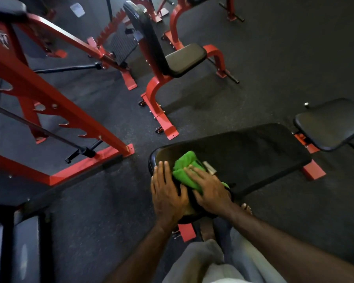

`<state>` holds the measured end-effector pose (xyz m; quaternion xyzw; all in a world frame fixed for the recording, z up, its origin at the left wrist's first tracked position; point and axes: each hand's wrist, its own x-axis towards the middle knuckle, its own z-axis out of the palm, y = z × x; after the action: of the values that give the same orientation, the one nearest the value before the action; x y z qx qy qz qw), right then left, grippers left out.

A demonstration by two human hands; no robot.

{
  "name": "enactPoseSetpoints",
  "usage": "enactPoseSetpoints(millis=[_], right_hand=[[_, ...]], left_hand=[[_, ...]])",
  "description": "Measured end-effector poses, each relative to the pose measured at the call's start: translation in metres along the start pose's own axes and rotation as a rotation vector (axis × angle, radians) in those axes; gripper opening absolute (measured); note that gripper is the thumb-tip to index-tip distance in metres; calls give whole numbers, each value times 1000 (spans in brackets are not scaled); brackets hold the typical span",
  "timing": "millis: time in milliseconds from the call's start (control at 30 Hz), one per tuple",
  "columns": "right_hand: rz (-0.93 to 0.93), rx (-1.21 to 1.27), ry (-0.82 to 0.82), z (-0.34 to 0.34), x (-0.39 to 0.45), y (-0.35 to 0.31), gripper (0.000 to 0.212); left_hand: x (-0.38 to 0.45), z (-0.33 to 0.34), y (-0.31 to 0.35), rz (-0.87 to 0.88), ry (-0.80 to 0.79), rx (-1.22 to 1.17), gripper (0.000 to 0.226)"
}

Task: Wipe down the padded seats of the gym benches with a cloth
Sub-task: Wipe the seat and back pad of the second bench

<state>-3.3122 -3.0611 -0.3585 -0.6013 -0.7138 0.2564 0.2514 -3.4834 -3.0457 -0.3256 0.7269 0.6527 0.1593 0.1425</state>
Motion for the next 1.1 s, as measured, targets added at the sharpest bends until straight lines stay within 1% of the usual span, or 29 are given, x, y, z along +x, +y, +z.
enactPoseSetpoints(millis=[33,67,133,167,200,267,300,333,367,433,467,500,567,600,633,667,733,767,800,833,867,900,933,967,1000,1067,1100], right_hand=[[-61,-26,-25,-4,4,6,76],[-18,-29,4,-8,10,14,76],[318,51,116,-11,23,13,70],[417,84,152,-10,31,4,66],[365,121,143,-7,39,-7,66],[64,129,17,2,47,-19,73],[-44,106,-59,0,50,-19,76],[-90,82,-91,-4,57,-11,78],[-61,72,-63,-9,66,-2,76],[150,94,25,-11,83,2,68],[198,110,35,-9,91,-6,66],[142,145,4,-5,97,-18,66],[-96,166,-126,6,106,-27,72],[-169,152,-198,5,110,-24,75],[-187,134,-214,1,118,-21,76],[-132,129,-168,1,126,-10,74],[144,139,-19,0,135,-6,63],[231,149,66,3,136,-14,60],[216,165,111,7,132,-22,59],[137,174,113,11,124,-31,59],[25,171,81,16,112,-33,63],[-46,147,50,13,95,-25,68],[-66,127,36,8,83,-16,72],[-15,110,89,1,73,2,72],[101,96,166,-1,64,23,69],[384,146,300,-3,52,43,63],[428,158,314,0,48,42,61]], left_hand=[[-1,0,0,-46,6,-19,87],[-1,0,1,-68,3,-25,88],[-1,3,0,-67,-15,-6,87],[-2,4,0,-67,-20,-3,87],[-1,4,1,-70,-18,-9,88],[-1,3,-1,-67,-14,-24,90],[-2,2,-1,-68,-9,-22,92],[-2,2,1,-76,-4,-7,93],[-1,1,2,-94,-8,13,94],[-1,2,4,-136,-22,43,94],[-1,2,4,-144,-19,47,94],[-1,2,3,-146,-25,37,94],[-1,1,1,-134,-49,0,94],[-2,0,1,-132,-53,-12,94],[-1,-1,1,-134,-53,-13,94],[-2,-2,0,-138,-58,-9,95],[-3,-3,2,-144,-70,1,96],[-4,-5,1,-143,-63,10,96],[-2,-5,3,-126,-47,20,95],[-1,-6,2,-102,-28,39,94],[1,-7,1,-61,-18,60,91],[4,-4,3,-8,-23,75,88],[6,-3,5,30,-24,95,85],[10,-2,10,56,-37,110,82],[12,1,17,67,-59,114,79],[19,6,31,90,-94,105,74],[23,8,37,101,-102,96,71]])
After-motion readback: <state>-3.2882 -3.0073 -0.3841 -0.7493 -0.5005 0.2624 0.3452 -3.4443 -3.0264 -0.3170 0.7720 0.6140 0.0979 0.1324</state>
